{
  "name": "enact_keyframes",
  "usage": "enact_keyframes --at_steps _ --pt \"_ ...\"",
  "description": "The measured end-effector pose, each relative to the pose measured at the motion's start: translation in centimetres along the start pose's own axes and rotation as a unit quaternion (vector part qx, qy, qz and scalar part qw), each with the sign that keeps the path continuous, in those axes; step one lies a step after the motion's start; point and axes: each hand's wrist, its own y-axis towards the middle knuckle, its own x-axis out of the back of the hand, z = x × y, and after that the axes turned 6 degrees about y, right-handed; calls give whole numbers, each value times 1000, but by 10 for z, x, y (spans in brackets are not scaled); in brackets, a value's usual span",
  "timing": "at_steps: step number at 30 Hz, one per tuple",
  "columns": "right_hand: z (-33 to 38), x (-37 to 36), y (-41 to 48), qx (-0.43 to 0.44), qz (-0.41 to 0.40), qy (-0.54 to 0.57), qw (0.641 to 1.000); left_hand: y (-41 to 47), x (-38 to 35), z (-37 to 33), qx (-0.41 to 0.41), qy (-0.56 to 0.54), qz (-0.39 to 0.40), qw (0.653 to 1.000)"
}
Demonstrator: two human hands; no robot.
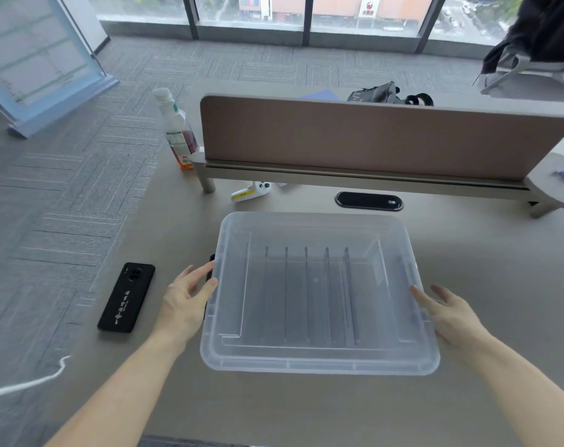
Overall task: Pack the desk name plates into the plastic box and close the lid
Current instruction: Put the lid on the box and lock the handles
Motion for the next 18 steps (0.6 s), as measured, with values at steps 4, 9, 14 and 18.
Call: enact_keyframes --at_steps 4,9,14,18 --pt "1 4 1 25 35 -7 999 0 -2 4 40 -54 17 998" --pt "0 1 0 109 -16 -67 992 1 -6 -5 50 -1 -50 998" --pt "-8 -4 2 195 -53 -152 967 -1 -18 -11 23 18 -78 997" --pt "-7 -11 -3 223 -68 -191 954 -5 -23 -15 16 30 -77 996"
